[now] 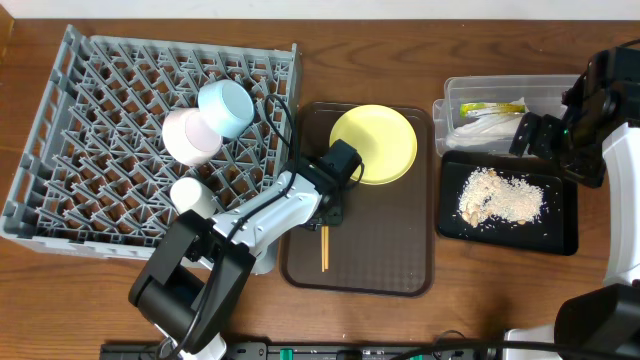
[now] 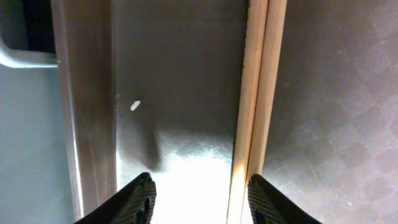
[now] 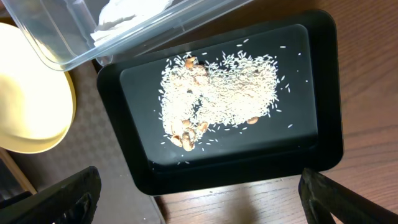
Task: Sort waste into correct bins and load items into the dishwasher
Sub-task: 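Pinch one chopstick with the left gripper and lift it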
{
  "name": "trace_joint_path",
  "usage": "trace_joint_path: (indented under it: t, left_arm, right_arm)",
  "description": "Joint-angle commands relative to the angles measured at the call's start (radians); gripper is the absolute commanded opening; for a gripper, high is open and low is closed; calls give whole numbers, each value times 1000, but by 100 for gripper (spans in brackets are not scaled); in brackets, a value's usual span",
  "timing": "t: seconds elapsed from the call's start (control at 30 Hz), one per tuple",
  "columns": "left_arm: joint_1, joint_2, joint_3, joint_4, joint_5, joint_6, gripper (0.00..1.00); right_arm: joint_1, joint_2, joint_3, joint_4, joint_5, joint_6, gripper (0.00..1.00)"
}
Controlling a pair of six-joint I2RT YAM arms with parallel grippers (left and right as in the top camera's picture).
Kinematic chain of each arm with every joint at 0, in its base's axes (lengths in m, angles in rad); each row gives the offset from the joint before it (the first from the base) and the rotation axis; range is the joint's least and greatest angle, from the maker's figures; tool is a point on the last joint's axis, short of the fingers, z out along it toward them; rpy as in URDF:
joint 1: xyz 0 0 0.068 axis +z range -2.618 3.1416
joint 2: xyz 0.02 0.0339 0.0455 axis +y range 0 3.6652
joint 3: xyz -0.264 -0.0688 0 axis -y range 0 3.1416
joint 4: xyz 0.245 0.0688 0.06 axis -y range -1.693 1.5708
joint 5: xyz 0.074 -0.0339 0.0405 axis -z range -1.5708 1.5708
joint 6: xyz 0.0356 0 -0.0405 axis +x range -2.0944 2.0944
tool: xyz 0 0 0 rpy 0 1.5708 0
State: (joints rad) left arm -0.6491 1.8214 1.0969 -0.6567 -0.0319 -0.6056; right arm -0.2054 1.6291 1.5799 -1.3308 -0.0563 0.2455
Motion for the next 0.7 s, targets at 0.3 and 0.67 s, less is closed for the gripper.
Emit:
trace_joint_path:
  t: [0.3,0.67]
  left_arm:
    - [4,10,-13,-30,-33,-10,52]
    - [2,36,-13,0,-2,-8,41]
  right_arm:
    - [4,-17,9,-2,-5,8,99]
    - [4,-17,9,-7,-5,8,99]
